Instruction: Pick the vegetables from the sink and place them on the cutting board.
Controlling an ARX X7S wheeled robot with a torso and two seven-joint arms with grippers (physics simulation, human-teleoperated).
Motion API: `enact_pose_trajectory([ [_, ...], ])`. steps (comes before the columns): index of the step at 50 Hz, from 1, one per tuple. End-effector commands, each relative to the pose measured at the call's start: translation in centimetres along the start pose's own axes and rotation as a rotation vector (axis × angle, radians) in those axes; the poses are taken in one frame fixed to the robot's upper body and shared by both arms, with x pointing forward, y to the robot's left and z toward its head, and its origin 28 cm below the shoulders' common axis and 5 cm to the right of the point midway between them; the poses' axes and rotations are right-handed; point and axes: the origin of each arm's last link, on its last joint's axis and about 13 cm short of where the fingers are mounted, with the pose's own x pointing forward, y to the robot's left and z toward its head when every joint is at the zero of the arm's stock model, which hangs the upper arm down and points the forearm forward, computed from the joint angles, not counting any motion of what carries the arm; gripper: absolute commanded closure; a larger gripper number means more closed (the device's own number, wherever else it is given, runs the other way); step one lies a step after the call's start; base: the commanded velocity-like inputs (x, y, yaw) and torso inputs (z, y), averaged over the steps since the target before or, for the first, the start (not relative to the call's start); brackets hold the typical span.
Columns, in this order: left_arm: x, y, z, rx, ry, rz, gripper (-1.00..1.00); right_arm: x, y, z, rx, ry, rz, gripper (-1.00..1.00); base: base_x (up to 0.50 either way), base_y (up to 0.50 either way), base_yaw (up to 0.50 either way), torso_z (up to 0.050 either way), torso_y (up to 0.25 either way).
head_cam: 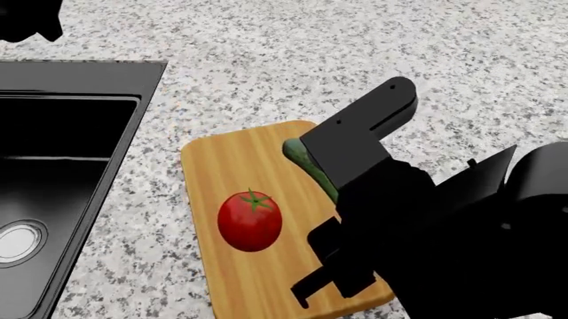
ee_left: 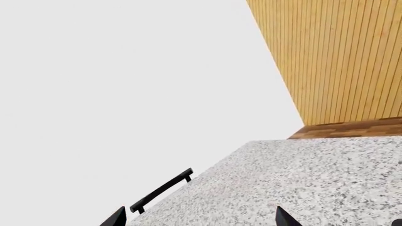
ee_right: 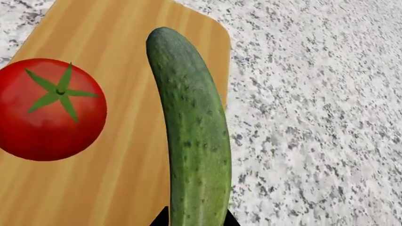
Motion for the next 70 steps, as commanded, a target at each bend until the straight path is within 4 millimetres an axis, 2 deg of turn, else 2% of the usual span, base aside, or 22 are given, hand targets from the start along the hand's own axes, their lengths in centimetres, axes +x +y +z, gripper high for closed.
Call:
enact_pose_trajectory([
  [1, -0.1, 0.0, -0.1, -0.001, 0.003, -0.004, -1.00, 0.7, 0.3, -0.3, 0.004, 0.022, 0.010, 1.00, 0.00, 0.00, 0.00, 0.000, 0.000],
  [22, -0.1, -0.2, -0.3, -0.001, 0.009, -0.012, -1.00, 1.9, 0.9, -1.0, 0.020, 0.056, 0.021, 1.00, 0.00, 0.00, 0.00, 0.000, 0.000],
  [50, -0.1, -0.4, -0.4, 0.000, 0.017, -0.025, -1.00, 2.6, 2.1, -2.9, 0.021, 0.113, 0.033, 1.00, 0.00, 0.00, 0.00, 0.000, 0.000],
  [51, -0.1, -0.4, -0.4, 0.000, 0.018, -0.025, -1.00, 2.6, 2.0, -3.0, 0.020, 0.113, 0.034, -1.00, 0.00, 0.00, 0.00, 0.000, 0.000],
  [60, -0.2, -0.3, -0.2, 0.000, 0.016, -0.022, -1.00, 2.3, 1.4, -2.2, 0.033, 0.094, 0.009, -1.00, 0.00, 0.00, 0.00, 0.000, 0.000],
  [70, -0.2, -0.3, -0.3, 0.002, 0.012, -0.023, -1.00, 1.0, -0.6, 0.9, 0.018, -0.004, -0.040, -1.00, 0.00, 0.00, 0.00, 0.000, 0.000],
])
